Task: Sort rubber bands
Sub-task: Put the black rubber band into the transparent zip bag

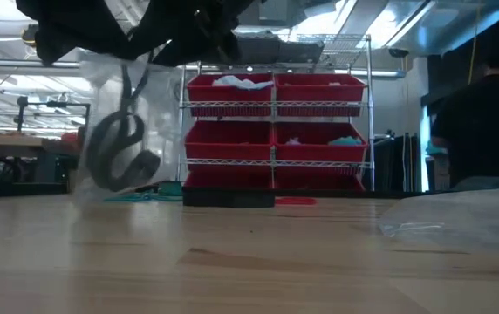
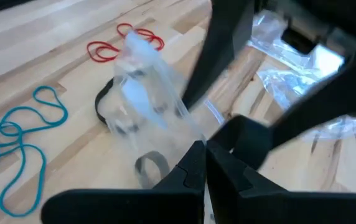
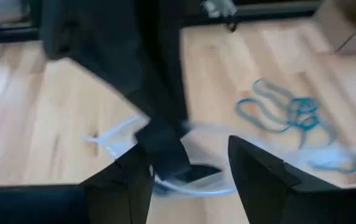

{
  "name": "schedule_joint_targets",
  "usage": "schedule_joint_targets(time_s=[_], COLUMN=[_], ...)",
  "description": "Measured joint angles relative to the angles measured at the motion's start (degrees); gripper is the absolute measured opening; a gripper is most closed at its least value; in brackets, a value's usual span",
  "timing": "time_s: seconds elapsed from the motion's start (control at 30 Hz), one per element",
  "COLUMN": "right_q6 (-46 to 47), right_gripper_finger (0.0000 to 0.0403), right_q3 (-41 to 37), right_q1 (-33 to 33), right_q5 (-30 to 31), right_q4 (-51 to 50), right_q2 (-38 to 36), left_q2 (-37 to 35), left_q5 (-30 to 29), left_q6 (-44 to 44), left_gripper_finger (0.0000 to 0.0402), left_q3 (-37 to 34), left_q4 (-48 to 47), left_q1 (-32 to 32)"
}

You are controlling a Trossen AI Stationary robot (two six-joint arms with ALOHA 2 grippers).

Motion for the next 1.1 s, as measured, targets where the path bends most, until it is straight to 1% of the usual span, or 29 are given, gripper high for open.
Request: schedule_joint_targets(time_s=[0.07, 0.23, 0.43, 0.57, 0.67, 0.87, 1.03, 1.1], right_q6=[-1.0, -1.3, -1.3, -0.1, 1.3, 0.0, -2.6, -3.2], right_gripper_finger=[0.0192, 0.0192, 0.0192, 0.0192, 0.0192, 0.0192, 0.0192, 0.0192], right_q3=[0.0, 0.0, 0.1, 0.0, -0.1, 0.0, 0.0, 0.0], right_q1=[-0.3, -0.3, 0.2, 0.1, 0.1, 0.1, 1.0, 1.1], right_q5=[1.1, 1.6, 2.9, 3.4, 5.3, 0.6, 0.8, 1.1], right_q4=[-0.1, -2.8, -1.5, -4.5, -5.8, -3.6, -10.4, -13.5], right_q2=[0.0, -0.5, -2.2, -2.0, -2.4, -4.2, -4.6, -4.7], left_q2=[0.1, 0.1, 0.1, 0.0, 0.0, 0.0, -0.1, -0.2], left_q5=[0.1, 0.3, 0.2, 0.6, 1.6, 2.0, 2.0, 2.5], left_q6=[-0.4, -2.0, -3.0, -4.6, -5.8, -6.5, -8.4, -8.5], left_gripper_finger=[0.0, 0.0, 0.0, 0.0, 0.0, 0.0, 0.0, 0.0], left_q3=[0.0, 0.0, 0.0, 0.0, 0.1, 0.1, 0.1, 1.4], left_q4=[-0.4, -1.2, -0.8, -1.0, -1.1, -2.6, -4.0, -4.1], left_q1=[0.0, 0.0, 0.1, 0.0, -0.3, -0.3, -0.7, -1.0])
